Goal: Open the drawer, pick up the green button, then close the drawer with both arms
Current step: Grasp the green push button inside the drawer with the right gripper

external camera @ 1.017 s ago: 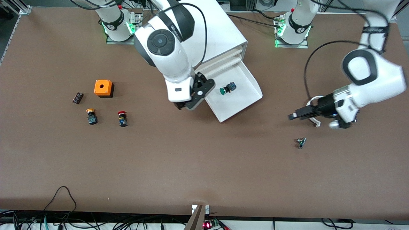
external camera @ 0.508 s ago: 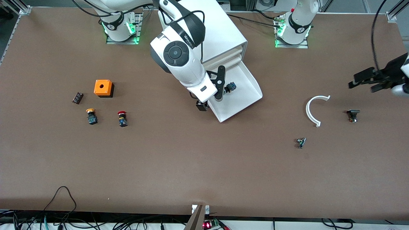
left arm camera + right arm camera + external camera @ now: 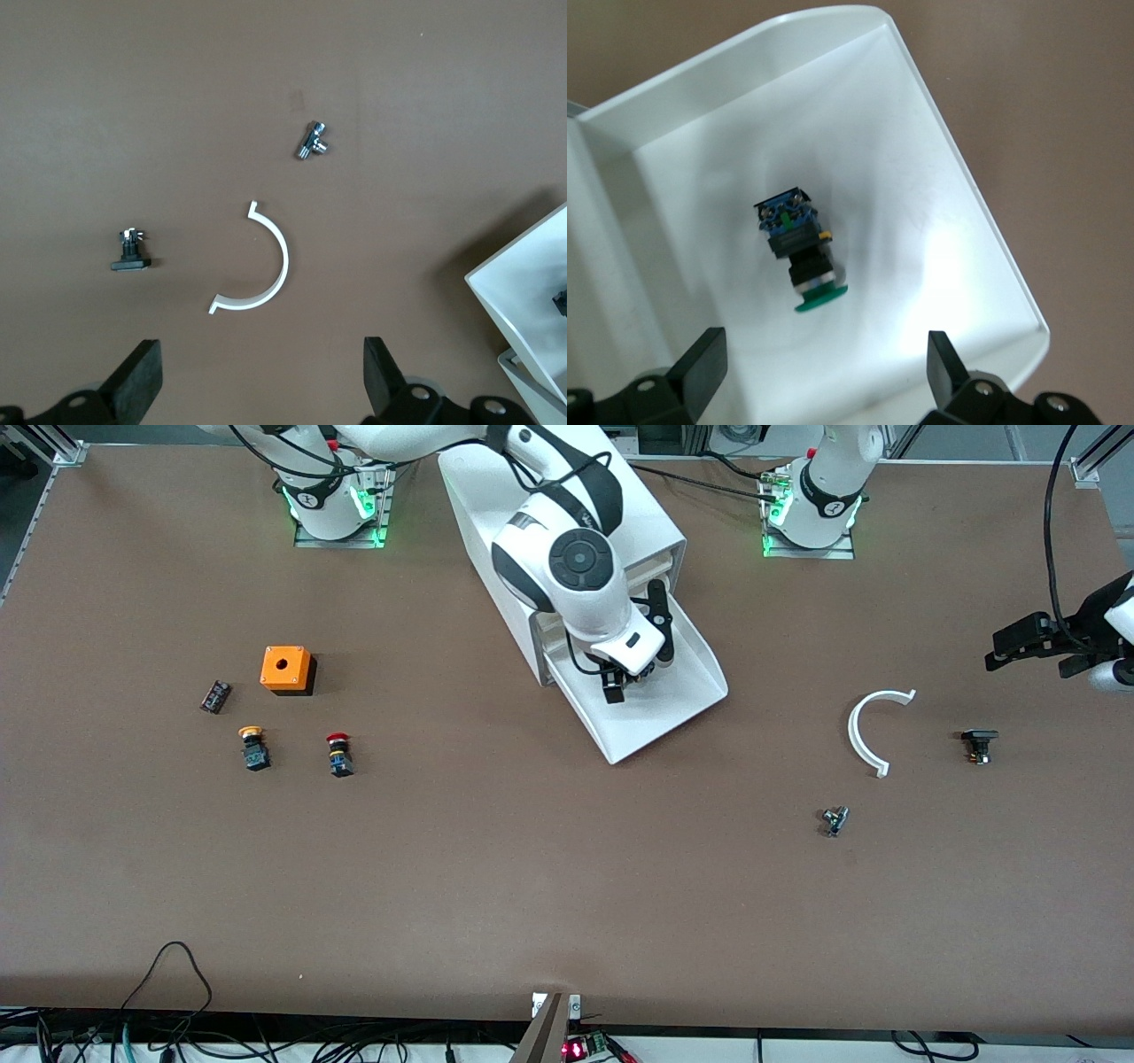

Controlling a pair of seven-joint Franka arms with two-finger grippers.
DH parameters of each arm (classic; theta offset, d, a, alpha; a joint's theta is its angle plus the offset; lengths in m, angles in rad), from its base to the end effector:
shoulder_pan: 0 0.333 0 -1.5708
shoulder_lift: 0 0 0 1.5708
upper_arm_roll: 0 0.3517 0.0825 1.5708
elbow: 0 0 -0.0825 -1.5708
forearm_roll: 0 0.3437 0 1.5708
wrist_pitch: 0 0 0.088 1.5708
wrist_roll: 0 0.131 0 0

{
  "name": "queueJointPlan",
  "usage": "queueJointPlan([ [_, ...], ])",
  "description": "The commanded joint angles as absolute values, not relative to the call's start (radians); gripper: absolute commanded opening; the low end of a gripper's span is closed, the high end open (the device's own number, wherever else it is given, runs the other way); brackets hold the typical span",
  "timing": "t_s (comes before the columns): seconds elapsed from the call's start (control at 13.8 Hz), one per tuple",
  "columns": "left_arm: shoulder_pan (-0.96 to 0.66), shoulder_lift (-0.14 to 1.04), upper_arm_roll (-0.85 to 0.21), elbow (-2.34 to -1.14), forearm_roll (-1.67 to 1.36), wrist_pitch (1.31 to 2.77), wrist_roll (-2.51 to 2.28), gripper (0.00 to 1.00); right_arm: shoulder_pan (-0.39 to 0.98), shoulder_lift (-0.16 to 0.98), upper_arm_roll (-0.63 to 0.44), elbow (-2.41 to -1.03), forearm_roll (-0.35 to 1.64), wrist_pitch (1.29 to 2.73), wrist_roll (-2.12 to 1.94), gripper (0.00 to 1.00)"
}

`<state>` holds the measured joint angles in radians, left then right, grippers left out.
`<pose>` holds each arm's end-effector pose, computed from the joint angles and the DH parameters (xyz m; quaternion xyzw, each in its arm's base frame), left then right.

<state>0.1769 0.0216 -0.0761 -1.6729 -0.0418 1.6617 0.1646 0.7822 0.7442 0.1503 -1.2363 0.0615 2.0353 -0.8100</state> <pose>0.5228 0.0482 0.5886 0.9992 -0.0297 -0.0134 0.0236 0.4631 0.5798 0.3533 -0.6673 -0.7401 -0.0262 0.0797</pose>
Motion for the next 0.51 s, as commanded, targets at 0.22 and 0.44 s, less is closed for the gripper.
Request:
queueJointPlan([
  [0.22,0.167,0.035,-0.077,-1.643,-0.011,1.681,0.149,1.0,0.859,0.842,0.114,-1.161,0.049,2.068,-0.821,1.0],
  [0.44,0.15,0.035,-0.078,-1.641,-0.011,1.678,0.152,1.0,0.876,0.856,0.103,-1.161,0.049,2.068,-0.818,1.0],
])
